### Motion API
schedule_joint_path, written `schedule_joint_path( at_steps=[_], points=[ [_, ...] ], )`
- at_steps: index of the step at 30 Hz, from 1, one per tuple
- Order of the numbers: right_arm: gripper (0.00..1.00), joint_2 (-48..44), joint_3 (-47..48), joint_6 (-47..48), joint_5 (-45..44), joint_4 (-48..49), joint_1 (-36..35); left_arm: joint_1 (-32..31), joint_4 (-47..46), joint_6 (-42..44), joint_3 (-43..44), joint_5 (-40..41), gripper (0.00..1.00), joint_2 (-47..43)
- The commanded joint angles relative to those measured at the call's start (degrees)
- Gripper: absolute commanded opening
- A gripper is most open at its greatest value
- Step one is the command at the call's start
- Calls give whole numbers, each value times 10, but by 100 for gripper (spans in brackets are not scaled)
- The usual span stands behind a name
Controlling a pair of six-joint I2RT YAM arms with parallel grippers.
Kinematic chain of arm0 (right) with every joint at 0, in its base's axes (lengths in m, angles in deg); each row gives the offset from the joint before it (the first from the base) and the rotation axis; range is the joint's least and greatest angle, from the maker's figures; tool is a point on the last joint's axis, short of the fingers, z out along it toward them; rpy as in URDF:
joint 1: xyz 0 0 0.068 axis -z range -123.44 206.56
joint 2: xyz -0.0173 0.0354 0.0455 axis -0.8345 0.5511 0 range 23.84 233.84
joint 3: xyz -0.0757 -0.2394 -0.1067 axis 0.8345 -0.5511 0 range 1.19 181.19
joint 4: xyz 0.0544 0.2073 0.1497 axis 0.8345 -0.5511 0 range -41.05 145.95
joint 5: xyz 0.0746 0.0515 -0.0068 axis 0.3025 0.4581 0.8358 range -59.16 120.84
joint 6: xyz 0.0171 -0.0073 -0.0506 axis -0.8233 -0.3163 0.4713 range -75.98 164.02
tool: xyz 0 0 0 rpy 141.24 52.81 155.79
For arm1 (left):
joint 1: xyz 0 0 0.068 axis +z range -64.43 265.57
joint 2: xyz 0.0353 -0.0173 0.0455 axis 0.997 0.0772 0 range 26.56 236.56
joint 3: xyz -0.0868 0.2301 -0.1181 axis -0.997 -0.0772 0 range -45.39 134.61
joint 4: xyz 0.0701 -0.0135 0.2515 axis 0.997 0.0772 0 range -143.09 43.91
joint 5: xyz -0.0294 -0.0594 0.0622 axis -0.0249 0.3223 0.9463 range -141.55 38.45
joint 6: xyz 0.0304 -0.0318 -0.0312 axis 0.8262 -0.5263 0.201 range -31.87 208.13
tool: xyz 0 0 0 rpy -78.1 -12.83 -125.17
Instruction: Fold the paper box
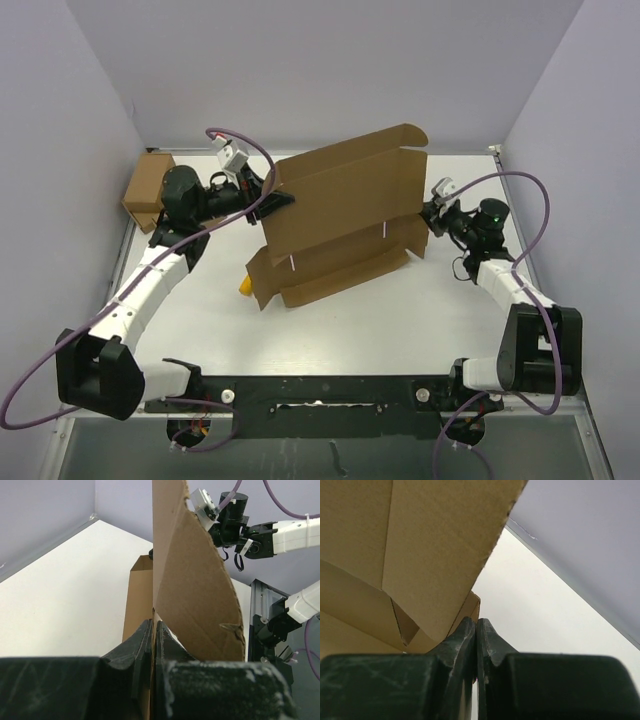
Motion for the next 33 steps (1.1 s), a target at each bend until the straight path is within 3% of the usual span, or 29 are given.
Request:
schedule_joint_path(
  at_steps=[1, 13, 22, 33],
  points=[
    [0, -24, 1, -15, 69, -18, -11, -10, -8, 1, -8, 15, 0, -20],
    [5, -38, 50, -10, 158, -169, 0, -9, -9, 13, -13, 36, 0, -34],
    [6, -25, 32, -53, 178, -176, -6, -11, -19, 10, -19, 22, 0, -36],
    [24, 0, 61, -52, 212, -223, 27, -10, -20, 29, -22, -15, 0, -48]
  ],
)
